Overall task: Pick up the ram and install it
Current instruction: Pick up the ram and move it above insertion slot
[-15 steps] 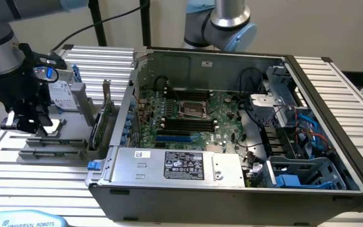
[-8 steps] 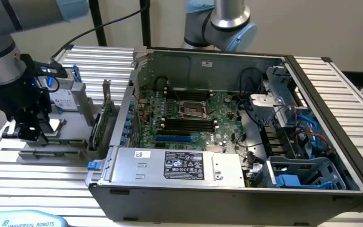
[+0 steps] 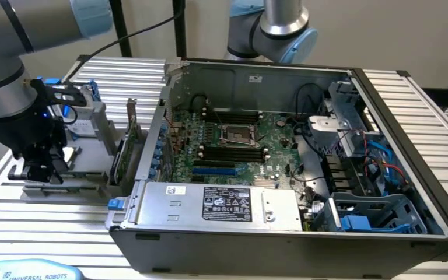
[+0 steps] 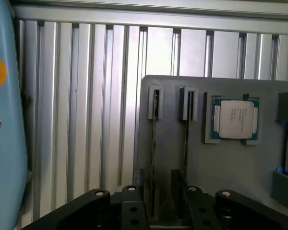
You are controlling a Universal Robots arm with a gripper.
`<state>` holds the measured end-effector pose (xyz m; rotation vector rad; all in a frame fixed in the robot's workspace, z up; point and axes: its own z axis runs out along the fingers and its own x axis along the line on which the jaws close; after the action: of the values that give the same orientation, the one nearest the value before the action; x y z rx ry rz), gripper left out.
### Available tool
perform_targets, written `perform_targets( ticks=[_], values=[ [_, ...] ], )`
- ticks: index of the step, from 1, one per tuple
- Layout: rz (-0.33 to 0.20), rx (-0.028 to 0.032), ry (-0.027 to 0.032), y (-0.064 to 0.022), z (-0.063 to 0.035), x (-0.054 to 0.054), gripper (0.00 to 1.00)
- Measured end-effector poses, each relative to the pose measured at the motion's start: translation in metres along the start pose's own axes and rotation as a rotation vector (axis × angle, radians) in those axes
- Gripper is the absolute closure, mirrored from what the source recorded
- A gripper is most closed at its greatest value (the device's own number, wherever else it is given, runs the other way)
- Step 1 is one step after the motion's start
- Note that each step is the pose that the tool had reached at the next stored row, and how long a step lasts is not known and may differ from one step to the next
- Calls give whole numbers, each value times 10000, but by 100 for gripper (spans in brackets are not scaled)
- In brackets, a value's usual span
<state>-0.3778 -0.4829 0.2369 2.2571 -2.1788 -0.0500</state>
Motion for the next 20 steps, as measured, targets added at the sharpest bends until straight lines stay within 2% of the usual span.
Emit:
perform_targets(
  ticks=[20],
  values=[
    [-83, -4, -2, -14, 361, 49, 64]
  ],
)
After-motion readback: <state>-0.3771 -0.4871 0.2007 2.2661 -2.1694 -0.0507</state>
